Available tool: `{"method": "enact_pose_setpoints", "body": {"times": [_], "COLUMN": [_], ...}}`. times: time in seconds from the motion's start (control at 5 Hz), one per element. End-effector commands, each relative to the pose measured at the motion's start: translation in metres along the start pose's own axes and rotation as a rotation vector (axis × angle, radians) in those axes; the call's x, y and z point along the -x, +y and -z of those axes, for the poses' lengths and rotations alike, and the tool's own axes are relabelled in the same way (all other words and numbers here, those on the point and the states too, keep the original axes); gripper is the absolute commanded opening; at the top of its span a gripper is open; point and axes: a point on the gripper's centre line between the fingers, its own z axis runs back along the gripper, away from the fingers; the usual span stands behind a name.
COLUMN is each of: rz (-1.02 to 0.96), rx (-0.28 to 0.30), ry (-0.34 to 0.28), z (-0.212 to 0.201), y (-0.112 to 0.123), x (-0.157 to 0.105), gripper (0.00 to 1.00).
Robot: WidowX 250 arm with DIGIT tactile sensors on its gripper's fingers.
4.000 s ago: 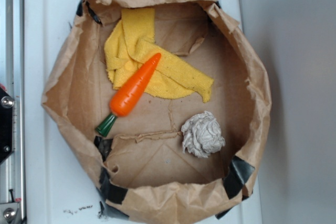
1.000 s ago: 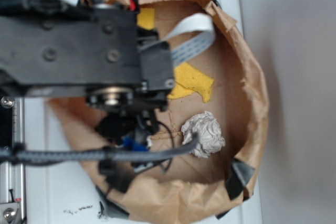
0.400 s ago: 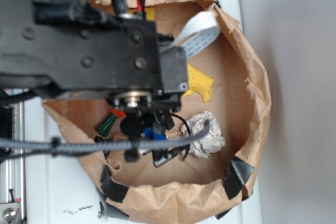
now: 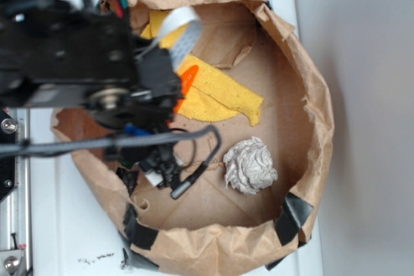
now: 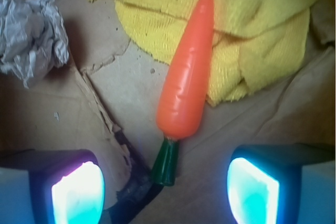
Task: Grab the carrot.
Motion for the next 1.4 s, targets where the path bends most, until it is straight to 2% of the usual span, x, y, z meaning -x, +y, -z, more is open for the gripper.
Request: {"method": "enact_pose_setpoints", "body": {"times": [0.0, 0.4, 0.6, 0.8, 1.0, 1.2], "rz": [-0.011, -0.054, -0.007, 0.048, 0.054, 0.051], "rx": [-0.017, -0.048, -0.091, -0.163, -0.185, -0.167], "ry": [-0.097, -0.102, -0.14, -0.19, -0.183, -0.184], "z": [0.012, 0.02, 0.037, 0.064, 0.069, 0.07], "y": [0.007, -0.004, -0.013, -0.021, -0.023, -0.03], "x": [-0.013, -0.035, -0.039, -0.032, -0.029, -0.037], "gripper": [1.0, 1.0, 1.0, 1.0, 0.96, 0.0]}}
